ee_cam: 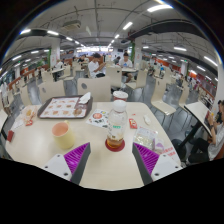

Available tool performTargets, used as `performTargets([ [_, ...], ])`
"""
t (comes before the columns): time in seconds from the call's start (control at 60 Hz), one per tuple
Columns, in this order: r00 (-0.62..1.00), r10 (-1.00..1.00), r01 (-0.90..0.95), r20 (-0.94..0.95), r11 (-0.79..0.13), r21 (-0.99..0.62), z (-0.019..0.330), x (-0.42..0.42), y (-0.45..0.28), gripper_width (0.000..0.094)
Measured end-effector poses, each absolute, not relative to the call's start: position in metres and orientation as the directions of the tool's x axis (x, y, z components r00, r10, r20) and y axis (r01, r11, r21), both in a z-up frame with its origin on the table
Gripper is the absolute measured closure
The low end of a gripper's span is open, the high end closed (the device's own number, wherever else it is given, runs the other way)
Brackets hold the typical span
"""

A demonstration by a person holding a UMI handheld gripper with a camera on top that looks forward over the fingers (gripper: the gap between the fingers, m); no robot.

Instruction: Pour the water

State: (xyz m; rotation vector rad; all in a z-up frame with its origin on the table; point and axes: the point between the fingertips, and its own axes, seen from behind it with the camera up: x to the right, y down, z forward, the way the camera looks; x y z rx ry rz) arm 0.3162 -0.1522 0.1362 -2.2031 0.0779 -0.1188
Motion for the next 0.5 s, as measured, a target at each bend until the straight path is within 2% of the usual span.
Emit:
performTargets([
  [0.233, 0.994, -0.091, 0.001, 0.067, -0.590, -0.808, 0.176, 0.285, -0.223, 0.0087],
  [0.5, 0.993, -0.067, 0.040, 0.094, -0.565, -0.824, 0.190, 0.274, -0.250, 0.0086],
])
